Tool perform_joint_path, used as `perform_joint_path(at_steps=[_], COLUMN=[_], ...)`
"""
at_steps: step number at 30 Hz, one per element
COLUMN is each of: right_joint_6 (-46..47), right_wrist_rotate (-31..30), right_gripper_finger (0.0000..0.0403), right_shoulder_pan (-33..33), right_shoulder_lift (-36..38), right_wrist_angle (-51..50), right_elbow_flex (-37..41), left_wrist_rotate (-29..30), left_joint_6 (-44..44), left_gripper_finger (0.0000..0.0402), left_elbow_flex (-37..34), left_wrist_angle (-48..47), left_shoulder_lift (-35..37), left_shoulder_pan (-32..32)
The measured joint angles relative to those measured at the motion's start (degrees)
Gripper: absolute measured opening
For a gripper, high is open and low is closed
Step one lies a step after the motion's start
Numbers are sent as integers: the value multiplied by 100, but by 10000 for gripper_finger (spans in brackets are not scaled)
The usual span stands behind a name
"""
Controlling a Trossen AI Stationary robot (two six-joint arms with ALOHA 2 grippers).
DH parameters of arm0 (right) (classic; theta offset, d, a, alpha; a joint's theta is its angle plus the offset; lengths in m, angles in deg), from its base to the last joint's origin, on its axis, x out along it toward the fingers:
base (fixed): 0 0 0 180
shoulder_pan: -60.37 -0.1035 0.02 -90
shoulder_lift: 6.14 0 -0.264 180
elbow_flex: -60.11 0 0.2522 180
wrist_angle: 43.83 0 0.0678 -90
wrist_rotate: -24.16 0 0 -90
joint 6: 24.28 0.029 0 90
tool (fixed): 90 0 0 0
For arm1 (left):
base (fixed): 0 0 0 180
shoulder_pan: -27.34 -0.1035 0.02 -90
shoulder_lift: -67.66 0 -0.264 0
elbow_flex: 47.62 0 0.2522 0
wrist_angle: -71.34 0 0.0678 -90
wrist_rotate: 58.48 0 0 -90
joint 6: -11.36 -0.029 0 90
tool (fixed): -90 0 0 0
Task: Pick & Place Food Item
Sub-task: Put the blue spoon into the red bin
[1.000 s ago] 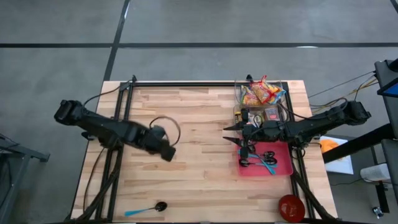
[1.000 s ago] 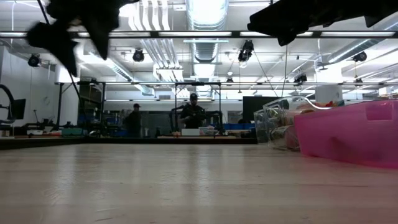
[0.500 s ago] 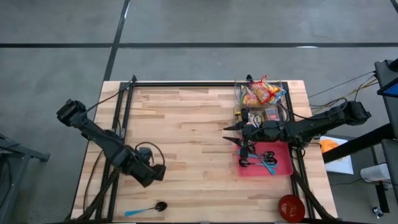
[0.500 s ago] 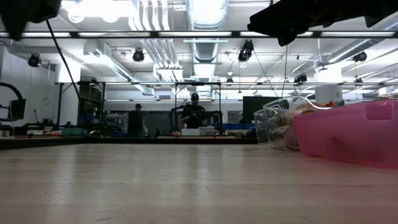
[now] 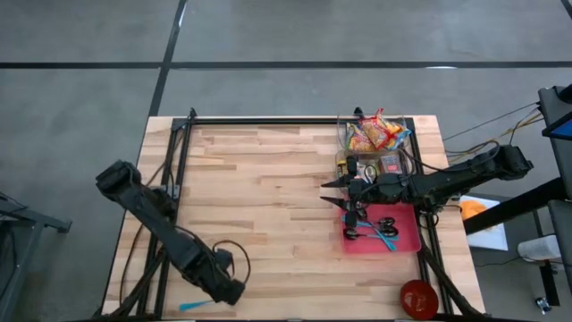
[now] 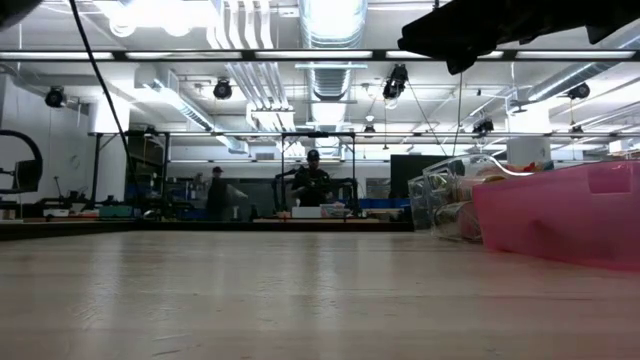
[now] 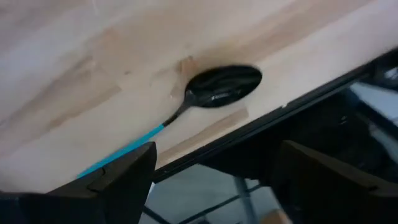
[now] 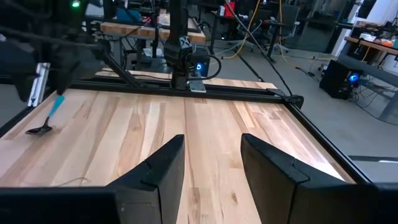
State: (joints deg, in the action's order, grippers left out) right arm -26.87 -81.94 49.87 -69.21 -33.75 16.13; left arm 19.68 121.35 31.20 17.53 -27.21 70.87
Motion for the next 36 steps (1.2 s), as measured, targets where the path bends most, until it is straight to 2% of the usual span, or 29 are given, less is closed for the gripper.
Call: perform_joint_path(at_steps=[6,14,21,25,36], right_joint_6=[0,2,2,2,0], right_wrist_rotate=[0,2,3,4,4], right_gripper_finger=[156,156,156,156,156], right_shoulder_pan=[2,0,0,2,2], right_shoulder_lift=[0,0,0,0,0], right_wrist_angle=[0,6,3,0,0], right_elbow_flex=[0,0,0,0,0], left_wrist_rotate=[-9,274,365,621,459], left_joint_6=[-541,-1604,-1669,-1681,-2008], left_gripper_finger=[334,287,245,216,130], left_elbow_flex=[270,285,282,278,291], left_wrist_angle=[7,246,236,234,40], left_shoulder_lift=[-494,-892,-1155,-1301,-1531], left_shoulder_pan=[123,360,608,749,796])
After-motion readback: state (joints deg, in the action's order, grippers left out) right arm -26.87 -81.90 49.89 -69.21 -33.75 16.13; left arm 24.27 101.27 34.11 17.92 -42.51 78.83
